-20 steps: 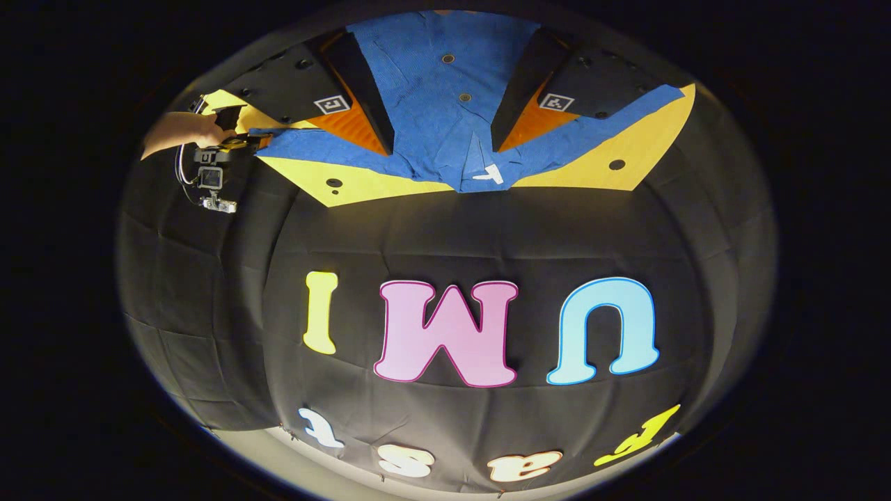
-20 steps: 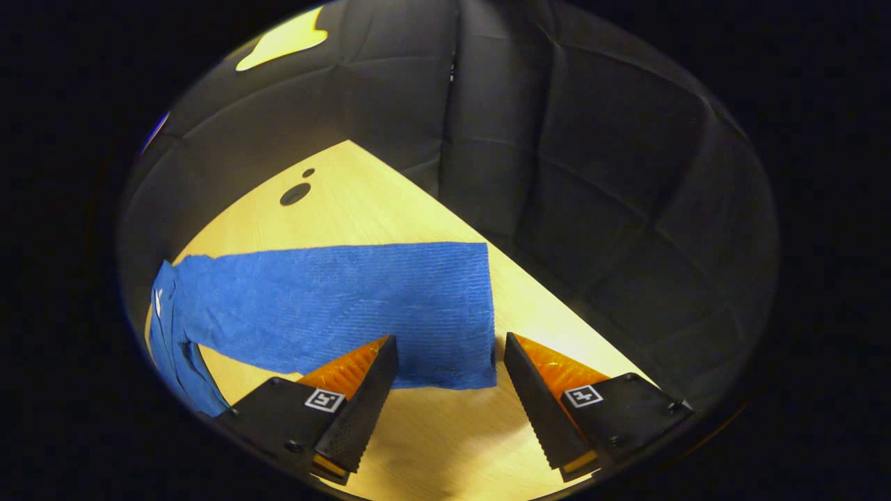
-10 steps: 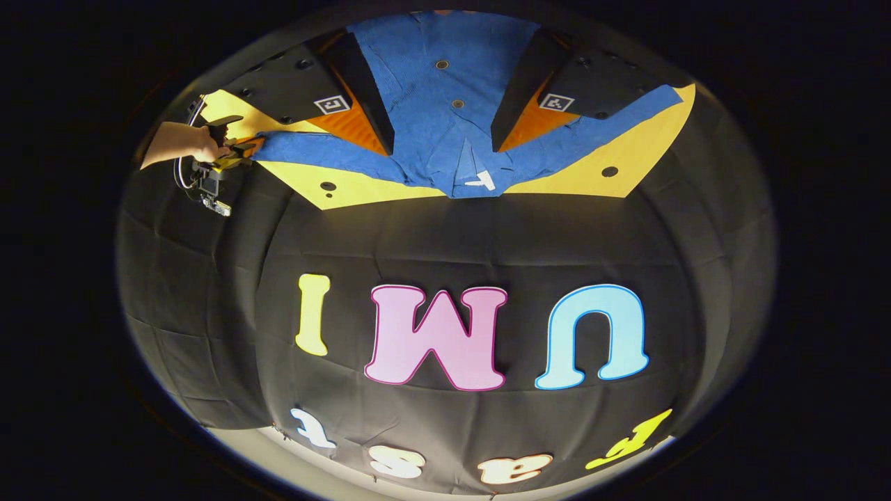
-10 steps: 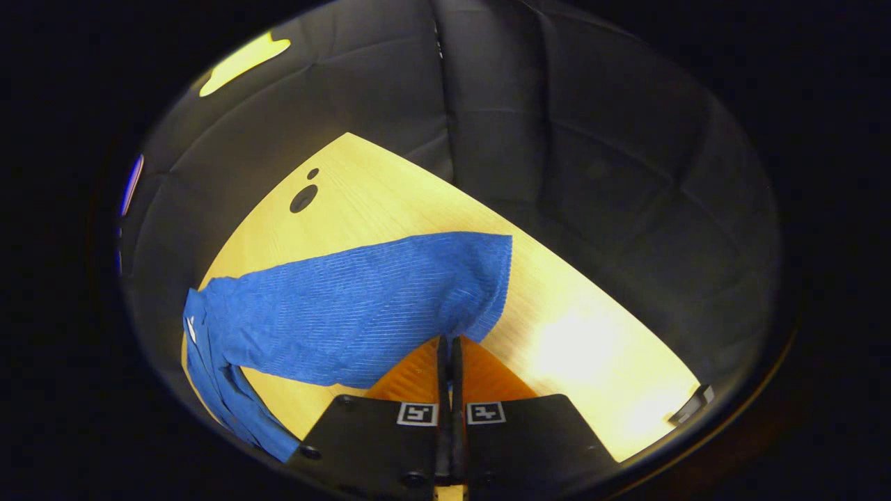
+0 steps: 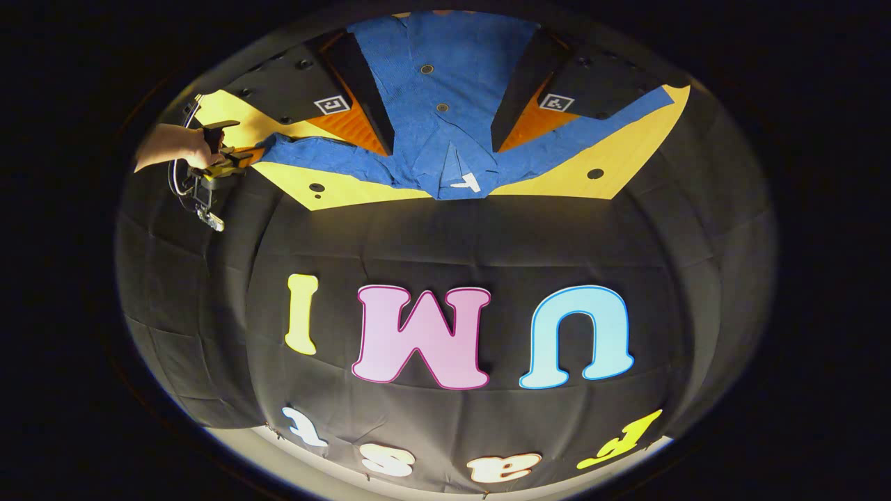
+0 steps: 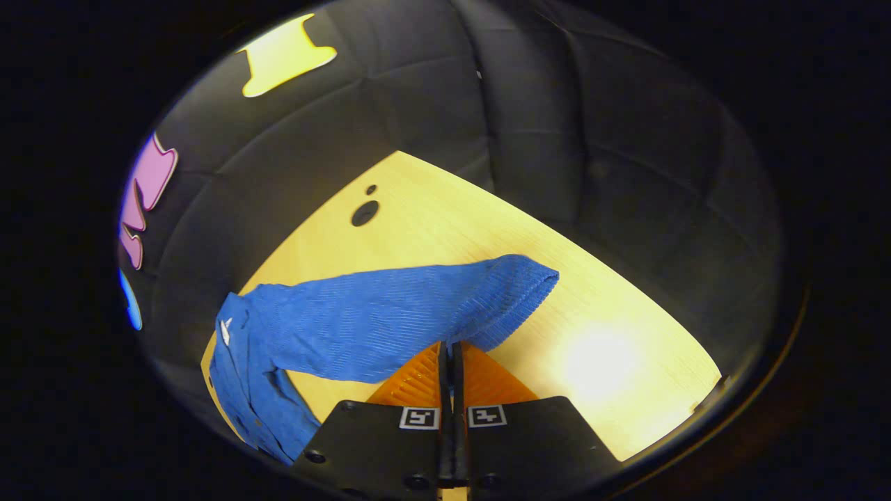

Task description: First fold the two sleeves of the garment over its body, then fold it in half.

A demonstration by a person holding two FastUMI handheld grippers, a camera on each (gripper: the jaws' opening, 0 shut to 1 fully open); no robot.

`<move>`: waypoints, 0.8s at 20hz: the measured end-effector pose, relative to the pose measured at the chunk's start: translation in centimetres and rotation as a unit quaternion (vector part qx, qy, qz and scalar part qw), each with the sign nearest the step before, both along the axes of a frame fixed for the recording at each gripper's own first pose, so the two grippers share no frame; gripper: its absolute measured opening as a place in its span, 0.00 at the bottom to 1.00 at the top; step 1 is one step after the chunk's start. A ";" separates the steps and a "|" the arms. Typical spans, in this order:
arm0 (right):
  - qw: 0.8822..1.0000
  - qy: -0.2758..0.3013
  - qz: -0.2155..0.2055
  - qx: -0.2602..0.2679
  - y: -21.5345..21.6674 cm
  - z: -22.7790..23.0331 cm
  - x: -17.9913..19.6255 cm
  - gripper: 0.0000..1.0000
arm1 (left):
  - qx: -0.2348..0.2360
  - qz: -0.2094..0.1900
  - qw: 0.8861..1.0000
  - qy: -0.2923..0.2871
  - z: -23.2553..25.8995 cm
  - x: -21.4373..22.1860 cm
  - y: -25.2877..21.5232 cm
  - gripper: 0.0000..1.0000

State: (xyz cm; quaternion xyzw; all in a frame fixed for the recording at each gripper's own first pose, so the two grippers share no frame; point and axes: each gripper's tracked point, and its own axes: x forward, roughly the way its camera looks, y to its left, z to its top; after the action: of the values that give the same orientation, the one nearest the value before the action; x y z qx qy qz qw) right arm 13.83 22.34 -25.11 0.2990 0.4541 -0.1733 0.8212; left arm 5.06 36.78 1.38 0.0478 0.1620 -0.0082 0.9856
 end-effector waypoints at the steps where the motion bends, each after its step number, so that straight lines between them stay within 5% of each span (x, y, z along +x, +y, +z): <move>1: 1.000 -0.010 0.013 -0.002 0.9 1.1 1.2 0.01 | -0.004 0.005 1.000 0.000 -0.1 -0.3 0.4 0.81; 5: 0.995 -0.056 0.086 -0.013 6.9 5.6 6.3 0.01 | -0.016 0.036 0.999 0.000 -0.5 -1.9 2.7 0.81; 10: 0.981 -0.103 0.162 0.025 19.4 9.8 11.1 0.00 | -0.024 0.092 0.995 -0.002 -0.7 -4.6 7.1 0.81; 16: 0.956 -0.121 0.255 0.078 36.3 12.2 12.2 0.01 | -0.037 0.170 0.985 0.001 -1.6 -9.5 13.3 0.81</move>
State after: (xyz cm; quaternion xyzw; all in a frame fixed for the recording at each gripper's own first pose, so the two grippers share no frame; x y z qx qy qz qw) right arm 26.03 58.66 -12.93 0.2547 0.4245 0.1154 0.8612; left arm -4.46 50.11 -0.26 -0.0170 0.1682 0.1531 0.9736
